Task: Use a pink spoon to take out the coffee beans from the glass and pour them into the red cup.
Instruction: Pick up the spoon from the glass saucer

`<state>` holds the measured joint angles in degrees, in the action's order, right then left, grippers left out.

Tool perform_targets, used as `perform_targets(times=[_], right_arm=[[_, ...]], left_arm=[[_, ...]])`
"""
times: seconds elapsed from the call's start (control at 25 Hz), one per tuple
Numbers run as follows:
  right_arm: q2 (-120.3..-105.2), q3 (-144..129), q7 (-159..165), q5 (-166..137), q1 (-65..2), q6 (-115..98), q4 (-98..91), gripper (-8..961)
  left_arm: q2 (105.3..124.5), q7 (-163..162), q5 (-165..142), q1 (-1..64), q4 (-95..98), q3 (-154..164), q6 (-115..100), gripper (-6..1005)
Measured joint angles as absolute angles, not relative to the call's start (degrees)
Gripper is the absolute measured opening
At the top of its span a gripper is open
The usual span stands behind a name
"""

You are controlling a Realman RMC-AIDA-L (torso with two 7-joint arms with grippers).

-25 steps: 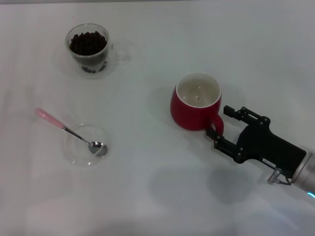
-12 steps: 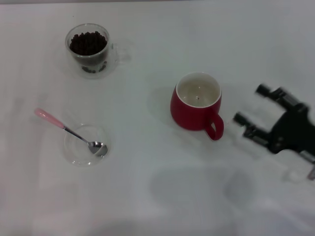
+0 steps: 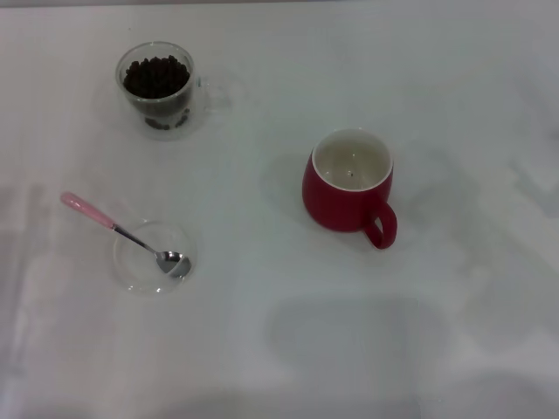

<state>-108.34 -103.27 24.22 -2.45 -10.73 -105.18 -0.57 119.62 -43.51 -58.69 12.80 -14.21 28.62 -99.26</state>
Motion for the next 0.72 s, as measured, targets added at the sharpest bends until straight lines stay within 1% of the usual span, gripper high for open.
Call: perform_targets(times=[0.28, 0.56, 0.72], right_arm=[[-107.39, -102.53, 23.97, -2.44, -12.34, -103.08, -0.15, 851], [-107.23, -102.46, 23.78, -2.45, -13.32, -101.23, -0.16, 851], [-107.46, -102.43, 23.76, -2.46, -13.41, -100.8, -0.18, 851]], left_arm=[[119.61, -61.13, -59.77, 13.22, -15.05, 34.19, -93.21, 513], [119.62, -66.9, -59.91, 12.81, -16.49, 35.92, -91.34, 559], [119.62, -67.3, -59.94, 12.35, -16.6, 36.13, -90.86, 726]])
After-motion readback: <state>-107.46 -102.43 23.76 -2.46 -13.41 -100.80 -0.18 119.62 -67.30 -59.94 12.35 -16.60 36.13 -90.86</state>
